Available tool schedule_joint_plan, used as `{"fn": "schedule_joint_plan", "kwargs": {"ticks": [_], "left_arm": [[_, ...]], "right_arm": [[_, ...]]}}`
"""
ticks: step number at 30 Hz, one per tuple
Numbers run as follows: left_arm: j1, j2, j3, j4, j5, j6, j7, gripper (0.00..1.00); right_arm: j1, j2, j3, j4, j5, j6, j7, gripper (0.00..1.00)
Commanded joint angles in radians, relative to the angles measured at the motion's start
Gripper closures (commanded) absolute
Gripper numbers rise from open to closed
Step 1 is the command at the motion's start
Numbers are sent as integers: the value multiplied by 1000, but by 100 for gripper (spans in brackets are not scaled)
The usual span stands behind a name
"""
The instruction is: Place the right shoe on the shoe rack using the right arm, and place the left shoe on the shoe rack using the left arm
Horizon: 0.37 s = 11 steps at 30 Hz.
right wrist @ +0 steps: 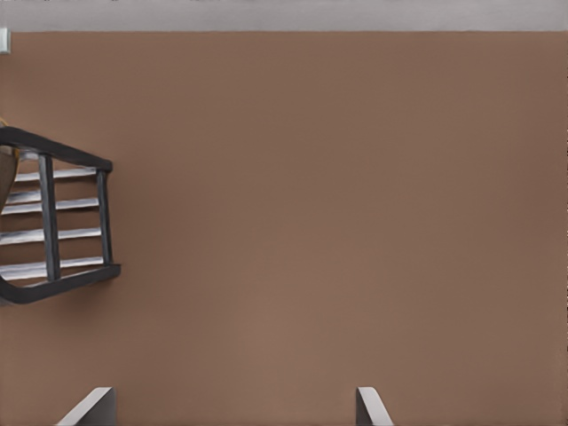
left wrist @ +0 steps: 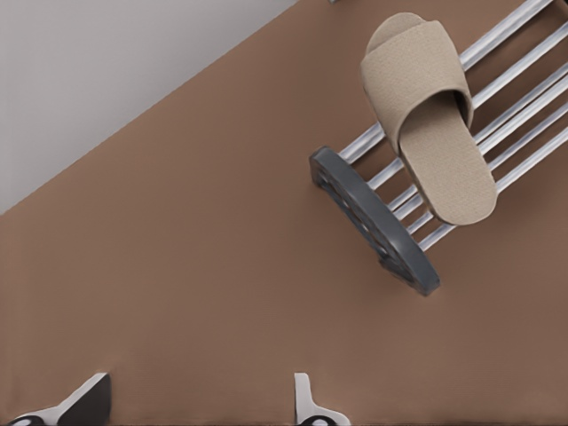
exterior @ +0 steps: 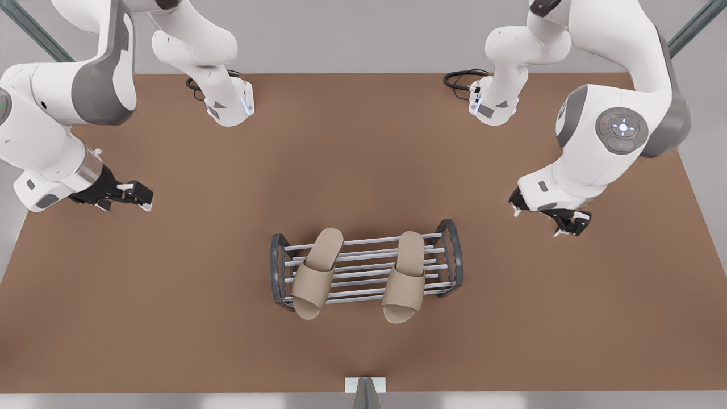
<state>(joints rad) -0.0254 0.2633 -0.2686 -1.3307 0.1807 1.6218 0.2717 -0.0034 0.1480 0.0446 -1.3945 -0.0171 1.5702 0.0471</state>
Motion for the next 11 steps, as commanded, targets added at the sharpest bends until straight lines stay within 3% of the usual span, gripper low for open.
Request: {"fn": "schedule_joint_plan", "kwargs": {"ticks": [1,5,11], "left_arm": [[15,-3,-17,1,96,-86,-629,0],[13,-22,60,13,-90,-56,-853,0],[12,-24,61,10,-86,-48,-856,0]], "right_arm": [[2,-1,0,3,-1,-4,-27,0],[-7,-58,-6,-3,0,-41,-26,0],[2,-33,-5,-1,0,-32,-27,0]]}}
